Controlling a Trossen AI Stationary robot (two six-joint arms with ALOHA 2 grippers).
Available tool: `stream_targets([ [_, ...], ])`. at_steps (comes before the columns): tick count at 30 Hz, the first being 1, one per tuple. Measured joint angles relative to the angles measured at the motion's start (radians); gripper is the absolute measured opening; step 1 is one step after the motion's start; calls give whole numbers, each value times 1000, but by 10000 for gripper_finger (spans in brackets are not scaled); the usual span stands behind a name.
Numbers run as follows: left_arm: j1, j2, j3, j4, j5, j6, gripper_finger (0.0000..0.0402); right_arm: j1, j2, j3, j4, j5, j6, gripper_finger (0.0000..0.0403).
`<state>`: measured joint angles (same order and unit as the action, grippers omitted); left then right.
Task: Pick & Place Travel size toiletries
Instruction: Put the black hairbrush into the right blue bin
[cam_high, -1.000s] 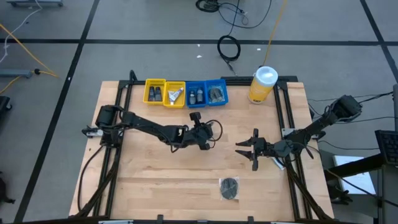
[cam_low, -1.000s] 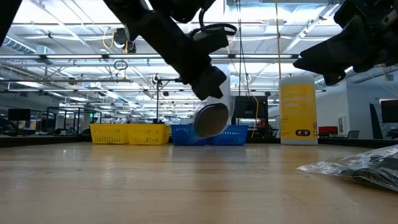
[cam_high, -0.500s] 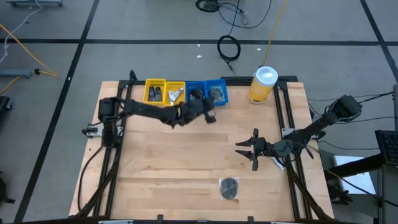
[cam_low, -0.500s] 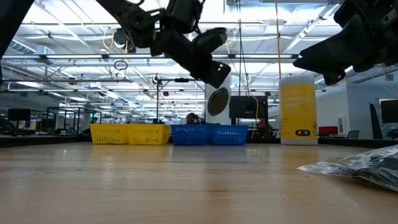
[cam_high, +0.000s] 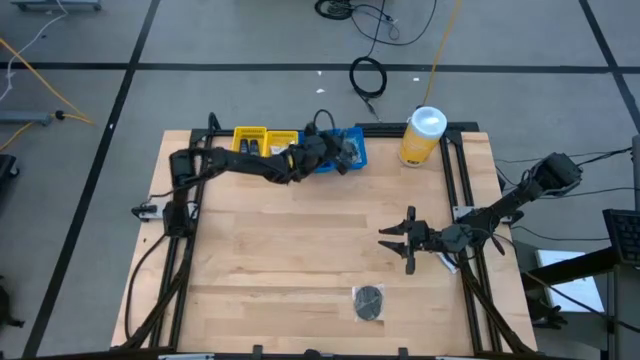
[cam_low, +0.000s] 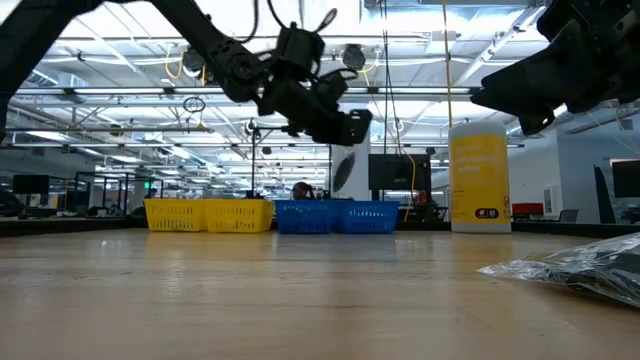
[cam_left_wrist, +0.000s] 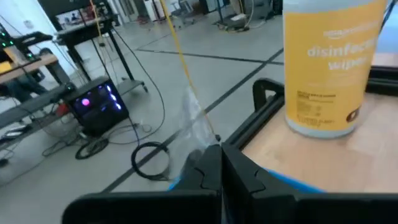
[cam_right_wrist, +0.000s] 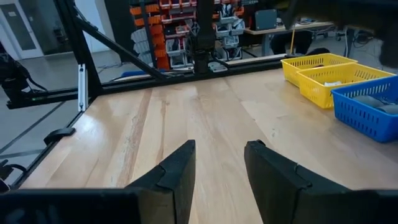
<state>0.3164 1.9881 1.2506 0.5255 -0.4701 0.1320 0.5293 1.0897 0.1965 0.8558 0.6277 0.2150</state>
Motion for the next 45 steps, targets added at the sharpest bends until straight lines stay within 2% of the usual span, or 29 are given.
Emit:
stream_targets([
  [6,-2,87,122,-119,-81,-59,1,0,0,1,1,0,-11,130],
  [12,-2,131,218,-206,-63,-131,4,0,0,1,-1,0,-11,130],
  [15,8,138,225,-249,-82,-135,1,0,0,1,0,0,-11,130],
  [18,28,144,228,-326,-80,-201,4,0,0,1,0,-1,-11,130],
  [26,61,146,230,-349,-58,-290,28,0,0,0,0,0,-16,130],
  [36,45,143,247,-357,-68,-235,80,0,0,0,0,0,-18,130],
  [38,40,141,264,-359,-37,-242,81,0,0,0,0,0,-19,130],
  [41,37,155,273,-328,74,-252,81,0,0,0,0,0,-19,130],
  [45,37,161,269,-351,80,-247,81,0,0,0,0,0,-18,130],
])
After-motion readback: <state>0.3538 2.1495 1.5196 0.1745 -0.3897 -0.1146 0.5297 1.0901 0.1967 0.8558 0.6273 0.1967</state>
